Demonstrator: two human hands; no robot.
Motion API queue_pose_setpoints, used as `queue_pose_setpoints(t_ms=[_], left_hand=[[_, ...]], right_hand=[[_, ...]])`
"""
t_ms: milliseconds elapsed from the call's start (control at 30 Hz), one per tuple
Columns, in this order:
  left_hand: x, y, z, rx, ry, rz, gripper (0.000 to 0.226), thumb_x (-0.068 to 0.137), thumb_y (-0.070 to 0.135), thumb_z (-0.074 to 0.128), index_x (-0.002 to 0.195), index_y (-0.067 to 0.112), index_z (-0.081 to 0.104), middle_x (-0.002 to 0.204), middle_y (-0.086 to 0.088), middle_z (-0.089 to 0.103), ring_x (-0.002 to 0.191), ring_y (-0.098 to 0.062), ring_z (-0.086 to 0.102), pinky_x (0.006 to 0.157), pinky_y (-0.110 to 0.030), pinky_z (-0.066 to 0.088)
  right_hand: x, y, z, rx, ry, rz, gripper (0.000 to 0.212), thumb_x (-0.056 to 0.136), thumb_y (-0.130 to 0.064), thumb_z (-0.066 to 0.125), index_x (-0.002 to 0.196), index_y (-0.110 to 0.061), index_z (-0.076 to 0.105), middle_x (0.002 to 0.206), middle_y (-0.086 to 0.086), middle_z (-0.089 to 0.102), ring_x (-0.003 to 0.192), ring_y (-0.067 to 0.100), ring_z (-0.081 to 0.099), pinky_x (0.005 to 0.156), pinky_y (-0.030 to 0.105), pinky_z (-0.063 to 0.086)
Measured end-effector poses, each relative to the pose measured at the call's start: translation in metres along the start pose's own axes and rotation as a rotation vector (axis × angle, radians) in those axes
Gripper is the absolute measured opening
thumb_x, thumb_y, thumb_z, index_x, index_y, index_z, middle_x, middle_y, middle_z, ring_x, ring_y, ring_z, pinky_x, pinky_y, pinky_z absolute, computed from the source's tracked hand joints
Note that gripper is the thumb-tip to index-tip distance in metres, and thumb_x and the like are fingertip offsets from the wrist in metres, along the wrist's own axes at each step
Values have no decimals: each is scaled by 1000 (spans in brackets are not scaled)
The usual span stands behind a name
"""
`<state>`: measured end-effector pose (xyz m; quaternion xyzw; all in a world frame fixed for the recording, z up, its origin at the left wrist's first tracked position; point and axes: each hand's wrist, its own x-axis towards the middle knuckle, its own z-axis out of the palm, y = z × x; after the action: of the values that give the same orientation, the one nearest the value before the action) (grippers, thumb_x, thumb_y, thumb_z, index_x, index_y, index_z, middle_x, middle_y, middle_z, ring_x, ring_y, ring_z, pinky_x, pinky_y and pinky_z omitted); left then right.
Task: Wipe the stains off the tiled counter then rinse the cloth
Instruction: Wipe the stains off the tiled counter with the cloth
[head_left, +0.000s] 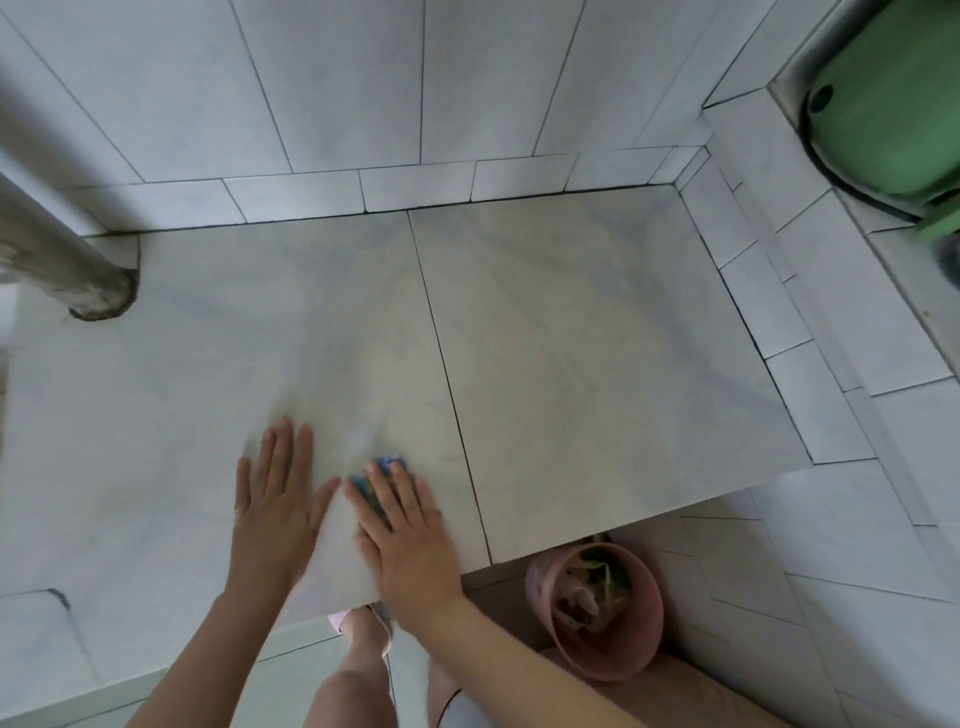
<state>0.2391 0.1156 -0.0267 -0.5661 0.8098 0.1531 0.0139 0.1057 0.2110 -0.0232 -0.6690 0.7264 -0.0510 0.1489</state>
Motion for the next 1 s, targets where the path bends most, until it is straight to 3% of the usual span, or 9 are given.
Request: queue_pose_setpoints(t_ms=[133,200,367,433,533,667,767,900,1000], left_hand=[[23,-24,-9,-4,60,-59,74,90,56,14,149,11,16,157,-8,12,145,-19,5,115,-33,-6],[35,-34,-14,14,91,-36,74,90,55,17,148,9,18,156,-10,15,144,-21,8,115,-30,-9],[62,-45,-18,-25,138,-54,70,92,48,19,148,6,20,156,-12,17,144,-24,11,116,-44,6],[72,-47,-19,-12,137,-55,71,92,49,20,147,4,22,155,-14,20,144,-26,14,115,-45,10],[81,-52,-20,27,119,-44,74,94,55,14,146,3,24,153,-16,23,142,-27,19,114,-42,10],[83,-55,-22,19,117,-33,74,95,56,10,145,4,28,152,-16,26,141,-25,21,114,-40,10],[86,-62,-26,21,146,-59,71,97,53,9,145,4,29,152,-16,27,141,-25,21,113,-41,14],[91,-72,-28,25,172,-84,71,95,54,11,146,7,25,154,-13,22,143,-25,17,114,-43,13],[92,-72,-27,2,186,-117,68,95,51,16,146,7,24,154,-14,21,143,-24,16,115,-42,13]], right_hand=[[45,46,-11,-7,-48,-82,49,97,-35,29,145,-26,29,151,3,32,143,22,20,114,36,15],[74,93,-26,-20,35,77,50,96,-35,23,144,-22,32,150,6,34,143,23,19,114,33,10],[117,153,-53,-3,103,502,50,102,-34,19,149,-26,5,158,5,-1,146,22,-6,116,32,-9],[131,125,-46,-34,129,466,50,101,-33,18,149,-22,9,158,8,4,146,25,-1,117,35,-5],[136,57,-26,-64,125,209,51,97,-32,23,146,-19,27,152,10,29,142,30,23,113,41,15],[114,-15,-8,3,61,-140,48,99,-34,29,147,-26,27,154,2,24,144,24,16,116,40,16],[121,1,-8,-42,-12,-291,46,101,-36,26,146,-29,28,154,0,26,144,21,18,116,38,19],[170,66,-34,-92,4,-77,49,101,-38,11,147,-26,25,154,4,26,144,23,16,115,39,19],[219,121,-62,-96,23,155,54,97,-39,8,149,-24,12,157,8,10,146,25,3,117,36,6]])
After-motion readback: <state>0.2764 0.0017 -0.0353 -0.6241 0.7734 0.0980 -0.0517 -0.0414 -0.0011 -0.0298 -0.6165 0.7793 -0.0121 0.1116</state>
